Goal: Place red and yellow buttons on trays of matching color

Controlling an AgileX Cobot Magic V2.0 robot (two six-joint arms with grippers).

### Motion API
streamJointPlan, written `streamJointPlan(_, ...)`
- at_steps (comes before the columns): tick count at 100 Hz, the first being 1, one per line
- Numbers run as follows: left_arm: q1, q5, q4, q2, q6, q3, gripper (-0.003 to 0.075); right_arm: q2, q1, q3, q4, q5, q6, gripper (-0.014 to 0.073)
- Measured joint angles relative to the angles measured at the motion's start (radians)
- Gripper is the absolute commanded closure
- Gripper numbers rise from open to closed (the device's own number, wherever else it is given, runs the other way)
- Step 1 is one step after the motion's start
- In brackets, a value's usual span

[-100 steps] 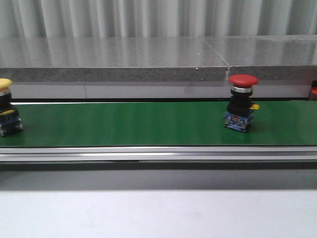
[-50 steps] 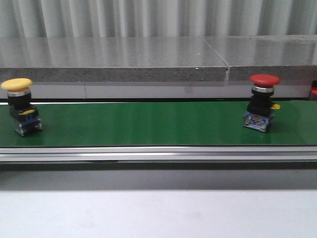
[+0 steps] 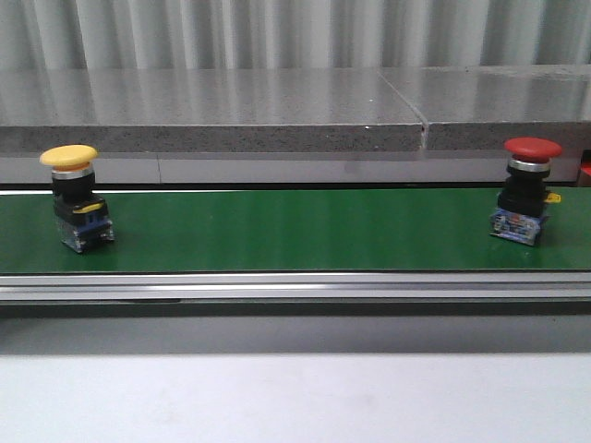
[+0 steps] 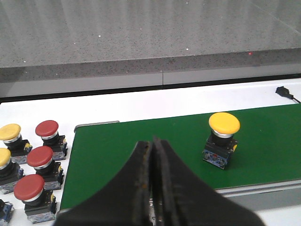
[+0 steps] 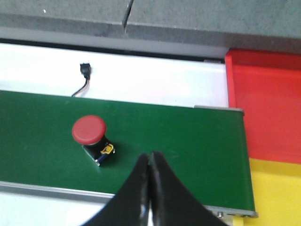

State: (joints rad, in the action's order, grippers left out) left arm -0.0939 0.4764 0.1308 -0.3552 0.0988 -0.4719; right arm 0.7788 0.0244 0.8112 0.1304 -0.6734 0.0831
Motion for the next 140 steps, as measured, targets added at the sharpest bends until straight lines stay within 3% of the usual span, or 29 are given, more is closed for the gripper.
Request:
streamJointPlan(10, 0.000, 0.000, 0.000, 0.000, 0.000, 0.000, 0.0740, 0.068, 0.000, 0.000, 0.000, -0.018, 0.000, 0.0649)
streamJointPlan(19, 0.000, 0.002, 0.000, 0.000, 0.000, 0.000, 0.0740, 0.117, 0.000, 0.000, 0.000, -0.040, 0.000, 0.0573)
streamJointPlan(31, 0.000, 0.004, 0.000, 0.000, 0.000, 0.000, 0.0740, 0.161, 0.000, 0.000, 0.000, -0.078, 0.000, 0.0359)
streamJointPlan(43, 0.000, 0.008, 0.000, 0.000, 0.000, 0.000, 0.0740, 0.184, 0.000, 0.000, 0.000, -0.113, 0.000, 0.0063)
streamJointPlan(53, 0.000, 0.013, 0.000, 0.000, 0.000, 0.000, 0.0740, 0.190, 0.000, 0.000, 0.002, -0.119, 0.000, -0.0075)
streamJointPlan(82, 0.000, 0.024, 0.000, 0.000, 0.000, 0.007, 0.0740, 0.277, 0.000, 0.004, 0.004, -0.114, 0.000, -0.0054)
streamJointPlan(128, 0.000, 0.026, 0.000, 0.000, 0.000, 0.007, 0.0740, 0.551, 0.000, 0.089, 0.004, 0.043, 0.016, -0.0052)
streamJointPlan(140, 0.000, 0.026, 0.000, 0.000, 0.000, 0.007, 0.0740, 0.611, 0.000, 0.139, 0.004, 0.047, 0.023, 0.0018)
